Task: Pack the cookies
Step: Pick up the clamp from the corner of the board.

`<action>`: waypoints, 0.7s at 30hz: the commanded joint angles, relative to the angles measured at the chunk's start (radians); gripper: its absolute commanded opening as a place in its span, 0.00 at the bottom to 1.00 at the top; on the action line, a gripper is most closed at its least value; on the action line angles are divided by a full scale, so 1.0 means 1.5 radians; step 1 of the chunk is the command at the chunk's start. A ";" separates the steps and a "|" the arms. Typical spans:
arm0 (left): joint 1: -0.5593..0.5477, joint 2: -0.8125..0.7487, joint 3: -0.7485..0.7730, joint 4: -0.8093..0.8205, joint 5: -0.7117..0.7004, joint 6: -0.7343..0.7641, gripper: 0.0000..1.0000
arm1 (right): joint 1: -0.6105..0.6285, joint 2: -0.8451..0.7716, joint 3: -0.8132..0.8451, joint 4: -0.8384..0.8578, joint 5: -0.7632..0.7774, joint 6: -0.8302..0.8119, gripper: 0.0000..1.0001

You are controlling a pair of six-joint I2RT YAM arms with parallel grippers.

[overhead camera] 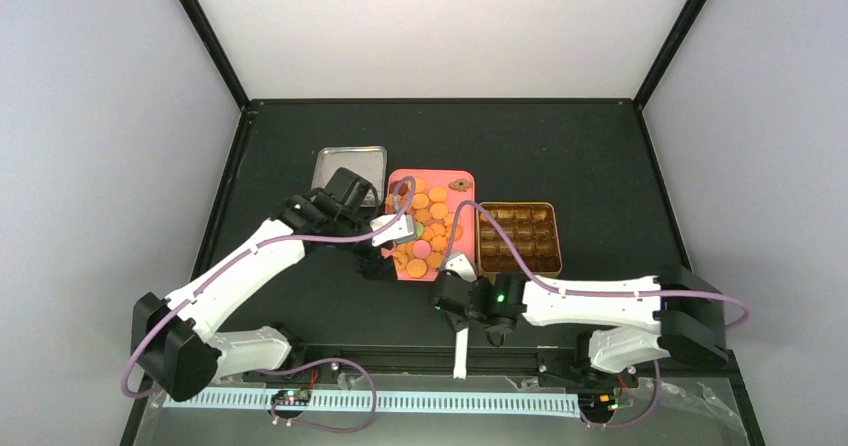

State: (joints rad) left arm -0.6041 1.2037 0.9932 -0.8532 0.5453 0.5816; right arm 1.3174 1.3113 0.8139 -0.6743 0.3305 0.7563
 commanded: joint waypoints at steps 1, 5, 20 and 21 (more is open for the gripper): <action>0.024 -0.026 0.023 -0.040 -0.003 0.011 0.72 | 0.016 0.039 0.014 -0.013 0.063 0.033 0.58; 0.030 -0.041 0.018 -0.045 0.000 0.020 0.73 | 0.019 0.031 0.002 0.006 0.075 0.031 0.47; 0.031 -0.048 0.020 -0.048 0.029 0.063 0.73 | 0.018 -0.019 -0.029 0.029 0.084 0.038 0.07; 0.030 -0.048 0.020 -0.049 0.036 0.072 0.73 | 0.019 -0.027 -0.025 0.022 0.086 0.037 0.05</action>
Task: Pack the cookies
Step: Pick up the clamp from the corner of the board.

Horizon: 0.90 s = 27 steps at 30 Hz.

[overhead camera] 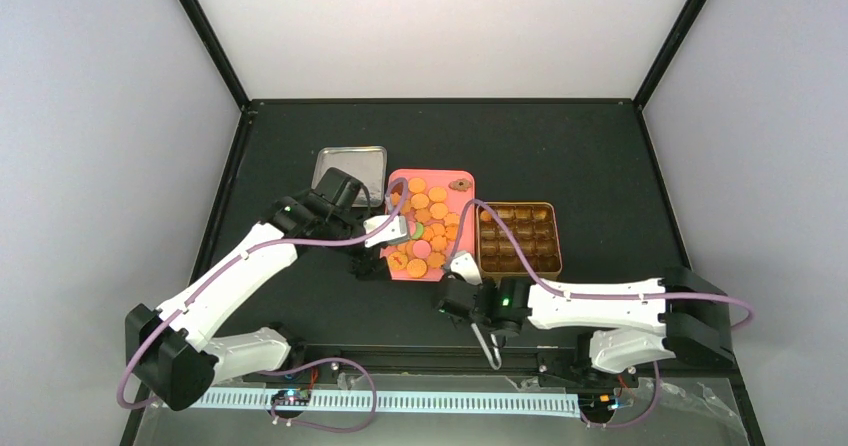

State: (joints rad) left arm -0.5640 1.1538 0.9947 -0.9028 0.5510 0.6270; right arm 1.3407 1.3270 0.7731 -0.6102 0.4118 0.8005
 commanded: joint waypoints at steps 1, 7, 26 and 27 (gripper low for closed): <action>0.003 -0.015 0.019 -0.019 0.039 0.051 0.74 | 0.003 -0.047 0.006 -0.025 0.033 0.004 0.03; -0.007 -0.021 0.014 -0.023 0.075 0.109 0.74 | -0.005 -0.126 0.013 -0.017 0.032 -0.030 0.01; -0.046 -0.006 0.022 -0.048 0.036 0.139 0.75 | -0.052 -0.179 -0.057 -0.018 -0.045 -0.046 0.69; -0.045 -0.005 0.023 -0.050 0.034 0.139 0.75 | -0.047 -0.169 -0.060 -0.011 -0.049 -0.050 0.70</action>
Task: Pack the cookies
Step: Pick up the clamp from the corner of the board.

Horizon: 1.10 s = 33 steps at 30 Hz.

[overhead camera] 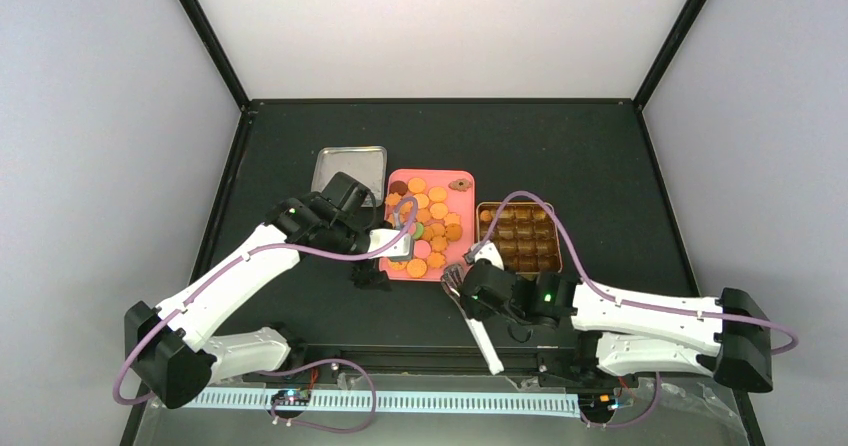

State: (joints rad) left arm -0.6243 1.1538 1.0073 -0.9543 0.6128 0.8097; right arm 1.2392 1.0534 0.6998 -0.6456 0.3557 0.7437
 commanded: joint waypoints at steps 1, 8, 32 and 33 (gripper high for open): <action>-0.006 -0.006 0.016 -0.018 -0.010 0.017 0.75 | 0.025 0.025 -0.014 0.018 -0.012 -0.014 0.70; -0.006 -0.005 0.024 -0.040 -0.036 0.013 0.75 | 0.055 0.120 -0.022 0.020 0.037 0.001 0.60; -0.014 -0.023 0.011 -0.030 -0.008 0.028 0.75 | 0.105 0.028 -0.047 0.049 0.125 0.017 0.01; -0.020 -0.024 0.014 -0.033 -0.007 0.031 0.75 | 0.102 0.019 -0.047 0.063 0.113 0.002 0.01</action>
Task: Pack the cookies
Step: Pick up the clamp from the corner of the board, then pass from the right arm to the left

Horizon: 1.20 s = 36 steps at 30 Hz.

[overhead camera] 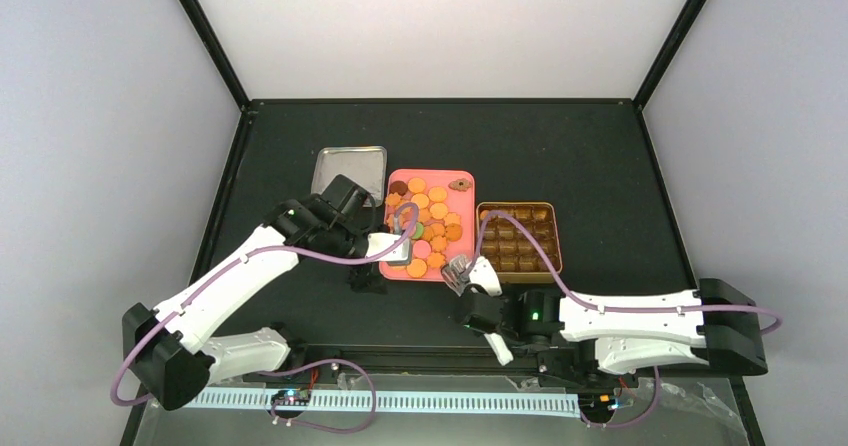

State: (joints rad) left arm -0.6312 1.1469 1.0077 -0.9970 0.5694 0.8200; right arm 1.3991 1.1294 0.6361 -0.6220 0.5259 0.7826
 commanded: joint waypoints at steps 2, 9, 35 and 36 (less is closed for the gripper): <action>-0.032 -0.023 0.023 -0.016 0.017 0.039 0.75 | -0.027 -0.050 0.004 0.088 -0.060 -0.074 0.01; -0.139 -0.083 0.023 -0.060 -0.140 0.162 0.76 | -0.183 -0.053 0.075 0.193 -0.407 -0.204 0.01; -0.275 -0.213 -0.081 0.028 -0.422 0.356 0.40 | -0.297 0.156 0.270 0.160 -0.771 -0.210 0.01; -0.275 -0.208 -0.083 0.028 -0.424 0.354 0.38 | -0.297 0.157 0.272 0.162 -0.776 -0.210 0.01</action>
State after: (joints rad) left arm -1.0367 0.8070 0.8879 -0.9783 -0.0204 1.3449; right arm 0.9592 1.3571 1.0035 -0.3920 -0.5713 0.4522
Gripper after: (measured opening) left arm 0.406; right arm 0.159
